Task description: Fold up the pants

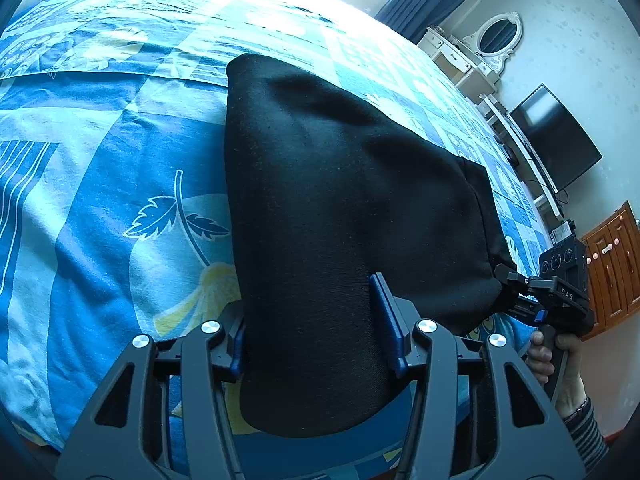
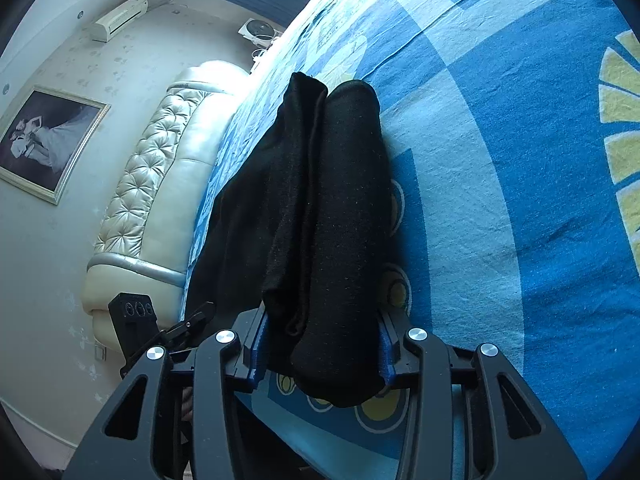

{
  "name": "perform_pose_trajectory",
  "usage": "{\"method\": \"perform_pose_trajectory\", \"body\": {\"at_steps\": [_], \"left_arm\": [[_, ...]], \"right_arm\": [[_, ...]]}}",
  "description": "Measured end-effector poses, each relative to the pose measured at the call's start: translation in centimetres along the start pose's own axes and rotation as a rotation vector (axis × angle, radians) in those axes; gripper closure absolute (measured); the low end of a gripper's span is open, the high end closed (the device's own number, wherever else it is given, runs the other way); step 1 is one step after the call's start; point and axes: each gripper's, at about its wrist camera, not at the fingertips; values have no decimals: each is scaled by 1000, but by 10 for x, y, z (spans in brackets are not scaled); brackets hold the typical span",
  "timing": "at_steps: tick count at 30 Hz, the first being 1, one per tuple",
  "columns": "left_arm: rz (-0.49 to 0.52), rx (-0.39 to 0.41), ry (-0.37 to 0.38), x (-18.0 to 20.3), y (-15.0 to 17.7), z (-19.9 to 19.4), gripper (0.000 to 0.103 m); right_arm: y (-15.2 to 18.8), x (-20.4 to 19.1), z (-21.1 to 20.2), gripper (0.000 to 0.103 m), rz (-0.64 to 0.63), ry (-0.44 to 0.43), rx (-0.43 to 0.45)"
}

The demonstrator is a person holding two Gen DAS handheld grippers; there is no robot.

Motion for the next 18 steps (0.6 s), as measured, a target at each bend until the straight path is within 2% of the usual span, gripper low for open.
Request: {"method": "perform_pose_trajectory", "body": {"at_steps": [4,9,18], "left_arm": [[-21,1,-4,-4,2,1,39],[-36,3,-9,-7,4,2,25],[-11,11,-26,-1,6,3,16]], "right_arm": [[2,-1,0,53,-5,-9,3],[1,-2,1,51,-1,-15,2],[3,0,2,48,-1,-29,4]]}}
Point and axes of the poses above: each gripper's, at about its wrist camera, not at the fingertips, and z roughly the way its jaws point, x to its right, y to its underside, and after that the axes turned 8 degrees about z, right-handed
